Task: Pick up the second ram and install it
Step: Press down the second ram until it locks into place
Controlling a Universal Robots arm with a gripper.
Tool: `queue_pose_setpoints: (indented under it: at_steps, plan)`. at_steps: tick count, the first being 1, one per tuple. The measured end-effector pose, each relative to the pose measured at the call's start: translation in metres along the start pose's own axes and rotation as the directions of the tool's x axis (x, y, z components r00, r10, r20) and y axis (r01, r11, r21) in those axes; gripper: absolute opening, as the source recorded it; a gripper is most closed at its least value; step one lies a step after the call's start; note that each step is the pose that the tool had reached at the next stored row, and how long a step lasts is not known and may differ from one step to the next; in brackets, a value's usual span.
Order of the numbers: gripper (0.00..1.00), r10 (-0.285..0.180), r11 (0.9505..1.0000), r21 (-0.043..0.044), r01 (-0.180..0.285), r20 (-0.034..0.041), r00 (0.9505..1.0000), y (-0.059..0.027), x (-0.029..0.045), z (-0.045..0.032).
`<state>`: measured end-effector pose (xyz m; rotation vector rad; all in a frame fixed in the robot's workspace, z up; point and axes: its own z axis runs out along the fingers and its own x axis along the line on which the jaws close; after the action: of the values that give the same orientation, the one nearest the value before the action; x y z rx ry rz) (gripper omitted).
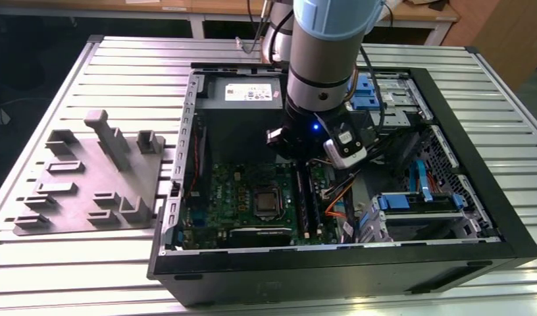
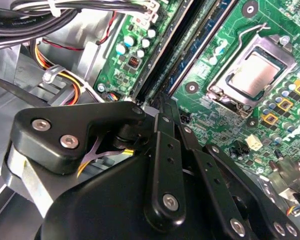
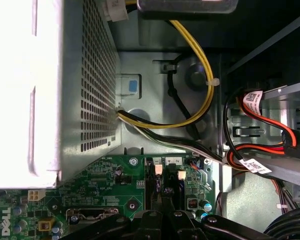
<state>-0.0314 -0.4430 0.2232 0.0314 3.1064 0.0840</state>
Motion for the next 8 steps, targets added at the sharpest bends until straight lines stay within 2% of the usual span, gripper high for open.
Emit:
queue_pose_setpoints:
  at_steps: [8]
  plan:
    - [0.10,0.000,1.0000,-0.0001,0.000,0.0000,1.0000,-0.0001,0.0001,0.0025]
